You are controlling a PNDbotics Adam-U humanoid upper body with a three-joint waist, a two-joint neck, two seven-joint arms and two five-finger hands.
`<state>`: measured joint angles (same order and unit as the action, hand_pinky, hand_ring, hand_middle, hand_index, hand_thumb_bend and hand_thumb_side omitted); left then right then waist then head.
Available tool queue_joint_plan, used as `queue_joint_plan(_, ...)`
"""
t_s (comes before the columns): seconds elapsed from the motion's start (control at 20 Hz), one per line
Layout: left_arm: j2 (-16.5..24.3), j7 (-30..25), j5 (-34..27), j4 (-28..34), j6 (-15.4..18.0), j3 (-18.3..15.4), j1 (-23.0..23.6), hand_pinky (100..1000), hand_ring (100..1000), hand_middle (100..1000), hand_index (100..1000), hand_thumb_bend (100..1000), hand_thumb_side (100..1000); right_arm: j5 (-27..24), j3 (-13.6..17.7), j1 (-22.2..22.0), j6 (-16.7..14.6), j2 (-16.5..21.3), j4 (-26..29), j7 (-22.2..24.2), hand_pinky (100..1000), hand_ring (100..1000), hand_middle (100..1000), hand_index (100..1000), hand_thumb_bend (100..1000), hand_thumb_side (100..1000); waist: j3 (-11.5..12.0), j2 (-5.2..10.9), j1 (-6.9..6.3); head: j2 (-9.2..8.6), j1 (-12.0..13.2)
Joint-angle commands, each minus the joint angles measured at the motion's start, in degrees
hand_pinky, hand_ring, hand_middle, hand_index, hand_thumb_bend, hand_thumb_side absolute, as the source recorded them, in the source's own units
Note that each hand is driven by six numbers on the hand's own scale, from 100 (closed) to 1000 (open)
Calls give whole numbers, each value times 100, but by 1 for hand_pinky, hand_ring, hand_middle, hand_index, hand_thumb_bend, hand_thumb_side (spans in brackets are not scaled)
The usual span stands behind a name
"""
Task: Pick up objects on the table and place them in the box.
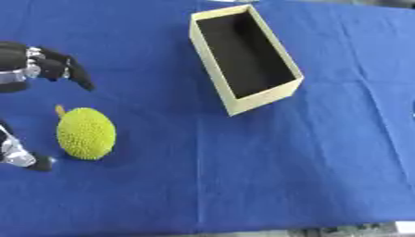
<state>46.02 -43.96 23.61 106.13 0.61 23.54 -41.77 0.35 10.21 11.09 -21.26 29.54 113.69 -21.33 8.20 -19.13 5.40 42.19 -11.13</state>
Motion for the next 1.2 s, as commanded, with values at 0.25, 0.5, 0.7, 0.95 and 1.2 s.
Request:
queue_joint_plan(0.25, -260, 204, 486, -367, 32, 56, -46, 683, 790, 737, 847, 737, 137, -39, 37, 38, 18, 140, 90, 6, 827, 837, 659, 819, 100, 581, -26, 80, -20, -91, 35)
queue_joint_plan(0.5, -363, 239, 761, -584, 162, 109, -19, 687, 799, 746, 847, 756, 133, -40, 39, 34, 20, 126, 90, 1, 827, 838, 659, 819, 100, 581, -52, 66, -17, -96, 50)
queue_joint_plan(0.7, -444, 251, 944, -747, 275, 142, -35, 692, 808, 755, 845, 777, 137, -39, 39, 24, 14, 113, 90, 2, 827, 838, 659, 819, 100, 581, -64, 59, -17, -99, 54)
queue_joint_plan(0.95, -492, 173, 1110, -892, 434, 204, -28, 695, 814, 761, 843, 794, 146, -40, 42, 18, 4, 108, 90, -3, 828, 838, 660, 819, 100, 581, -73, 53, -21, -95, 52)
queue_joint_plan(1.2, -538, 87, 1323, -1060, 521, 236, -35, 696, 817, 764, 844, 813, 147, -46, 42, 20, 1, 99, 90, -2, 828, 838, 660, 819, 100, 581, -80, 52, -25, -105, 54)
